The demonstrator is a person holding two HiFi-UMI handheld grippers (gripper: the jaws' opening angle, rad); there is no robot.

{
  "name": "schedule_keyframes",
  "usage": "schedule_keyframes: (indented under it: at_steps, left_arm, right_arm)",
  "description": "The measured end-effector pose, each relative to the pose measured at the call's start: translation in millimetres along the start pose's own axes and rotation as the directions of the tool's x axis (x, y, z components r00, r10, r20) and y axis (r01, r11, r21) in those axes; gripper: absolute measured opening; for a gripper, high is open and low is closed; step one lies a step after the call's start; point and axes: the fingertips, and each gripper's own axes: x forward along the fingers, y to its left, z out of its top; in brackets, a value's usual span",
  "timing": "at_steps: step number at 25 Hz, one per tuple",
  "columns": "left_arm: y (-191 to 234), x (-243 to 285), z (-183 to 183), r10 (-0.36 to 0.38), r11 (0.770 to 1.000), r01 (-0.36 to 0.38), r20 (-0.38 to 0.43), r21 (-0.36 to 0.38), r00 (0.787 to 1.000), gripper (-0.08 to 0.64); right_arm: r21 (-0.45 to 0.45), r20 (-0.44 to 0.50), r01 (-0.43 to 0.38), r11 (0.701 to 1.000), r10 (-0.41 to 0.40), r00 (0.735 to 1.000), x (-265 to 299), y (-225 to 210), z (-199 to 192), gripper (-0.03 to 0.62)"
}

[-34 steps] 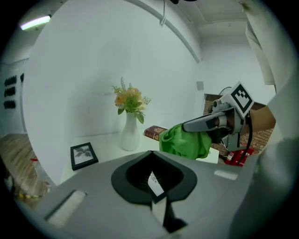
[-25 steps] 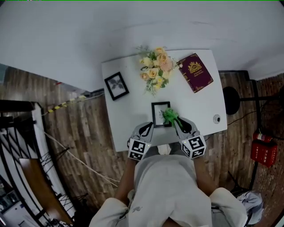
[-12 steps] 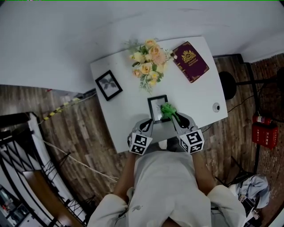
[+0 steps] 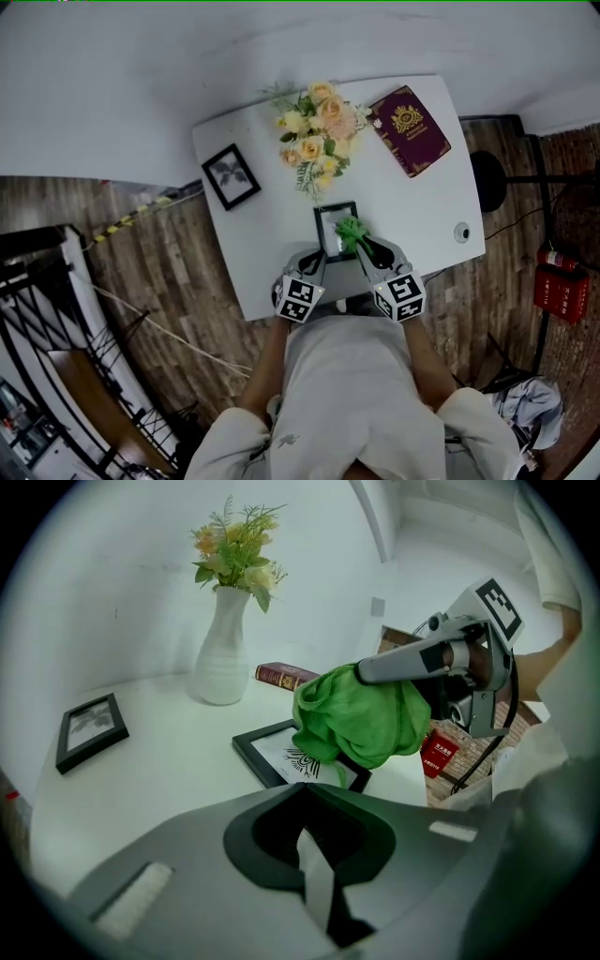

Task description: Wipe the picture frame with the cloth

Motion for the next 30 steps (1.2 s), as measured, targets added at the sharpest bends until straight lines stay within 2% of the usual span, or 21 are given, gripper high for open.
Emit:
schedule_keyframes:
  at_steps: [8, 13, 22, 30]
  left_arm:
    - [-2, 10, -8, 0.007, 1.000, -0.008, -0.035, -0.022, 0.999, 0.020]
    - [-2, 11, -9, -0.004, 0.998, 0.002, -0.023, -0.064, 1.000, 0.020]
    - [-1, 11, -8, 0.008, 0.996, -0.009, -0.012, -0.089, 1.000, 0.020]
    - [-1, 11, -8, 0.015, 0.994, -0.016, -0.009, -0.106, 1.000, 0.020]
  right_arm:
    - [-0.025, 0.008, -0.093, 0.995, 0.093, 0.996, 28, 13, 17, 0.046]
    - [-0.002, 0.005, -0.131, 0.991, 0.131, 0.991, 47, 18, 20, 0.046]
    - [0.033, -0.022, -0.168, 0.985, 0.168, 0.985, 81, 25, 15, 0.046]
    - [-0.005, -0.128, -0.148, 0.989, 0.146, 0.981, 116, 29, -11, 0.045]
